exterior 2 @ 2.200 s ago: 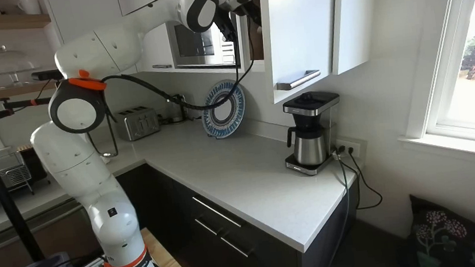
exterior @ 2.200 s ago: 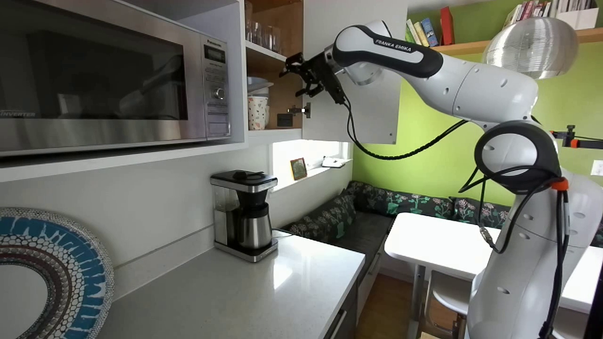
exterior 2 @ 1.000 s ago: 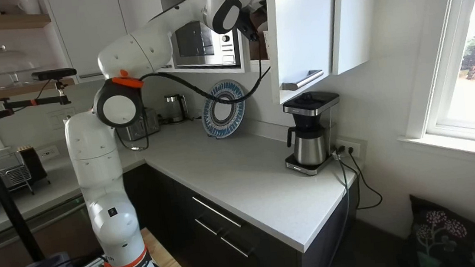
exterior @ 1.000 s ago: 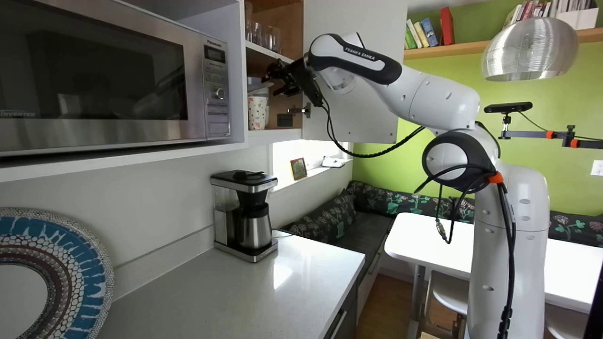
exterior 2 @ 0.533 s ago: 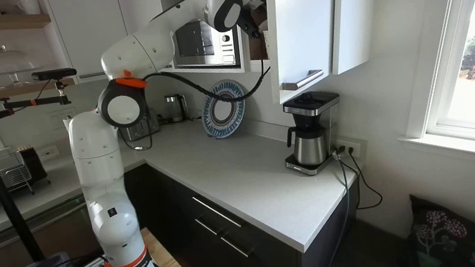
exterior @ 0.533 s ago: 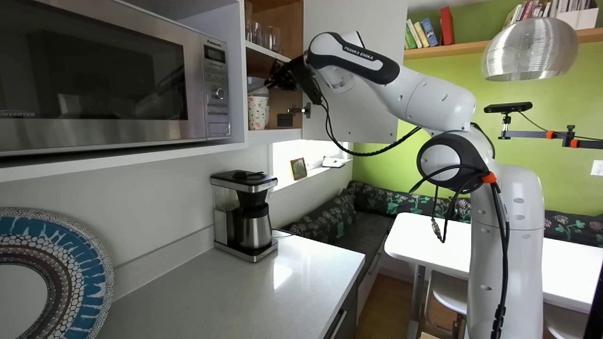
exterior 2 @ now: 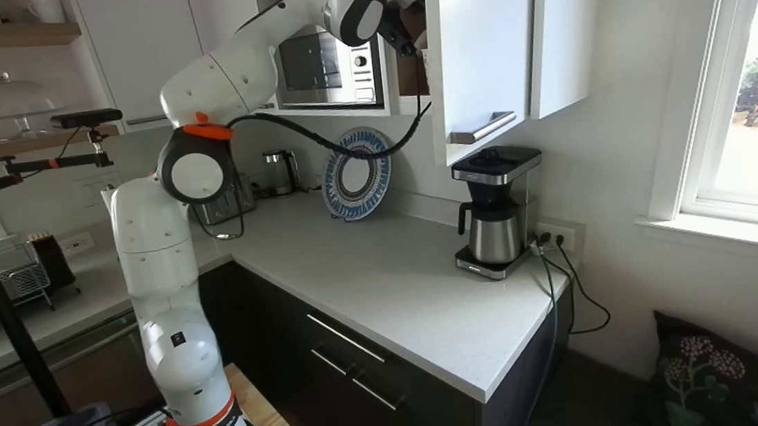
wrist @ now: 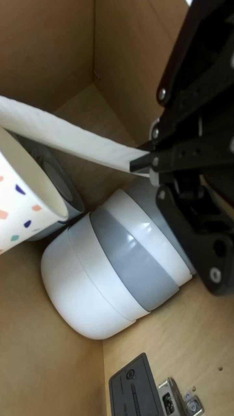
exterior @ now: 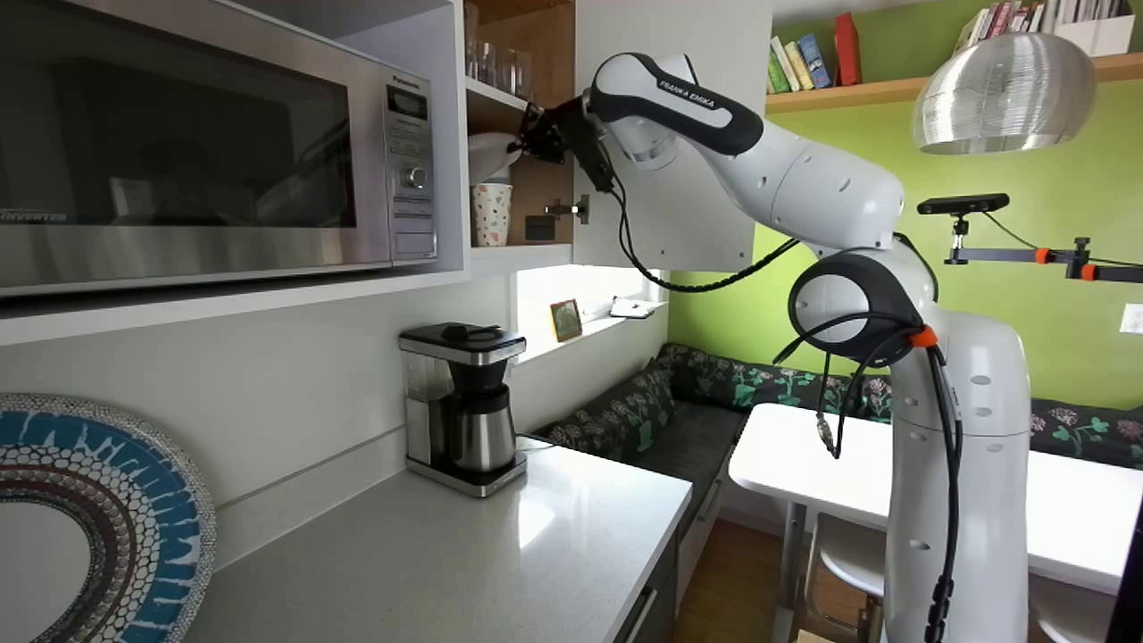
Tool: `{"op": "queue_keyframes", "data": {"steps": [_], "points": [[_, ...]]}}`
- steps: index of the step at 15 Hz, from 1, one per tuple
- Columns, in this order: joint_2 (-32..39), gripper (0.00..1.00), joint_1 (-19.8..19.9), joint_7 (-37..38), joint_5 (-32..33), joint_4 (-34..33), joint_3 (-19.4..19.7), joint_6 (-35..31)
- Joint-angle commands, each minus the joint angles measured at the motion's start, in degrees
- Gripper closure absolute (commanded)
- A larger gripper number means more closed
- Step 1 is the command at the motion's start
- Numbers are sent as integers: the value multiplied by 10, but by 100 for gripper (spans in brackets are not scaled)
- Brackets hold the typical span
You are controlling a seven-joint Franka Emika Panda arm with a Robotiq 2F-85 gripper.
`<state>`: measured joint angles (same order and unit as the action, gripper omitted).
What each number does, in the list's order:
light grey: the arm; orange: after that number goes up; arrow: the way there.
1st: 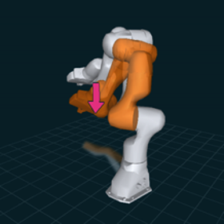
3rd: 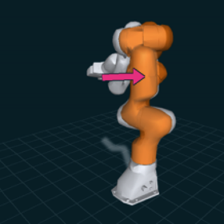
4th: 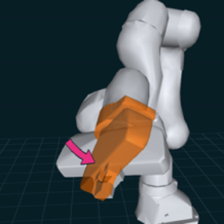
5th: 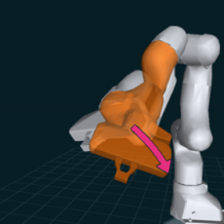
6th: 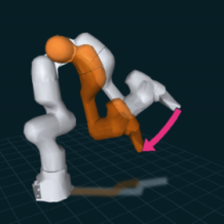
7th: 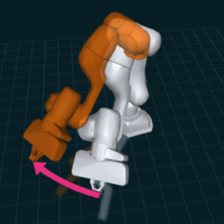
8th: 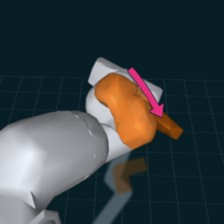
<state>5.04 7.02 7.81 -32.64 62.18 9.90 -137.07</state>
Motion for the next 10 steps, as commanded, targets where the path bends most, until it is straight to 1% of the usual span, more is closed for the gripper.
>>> {"op": "queue_keyframes", "data": {"steps": [1,6,10], "points": [[7,100,8,3,-35,-20,1,5],[-11,100,15,54,-66,-1,4,-4],[-34,100,26,96,-78,12,10,12]]}}
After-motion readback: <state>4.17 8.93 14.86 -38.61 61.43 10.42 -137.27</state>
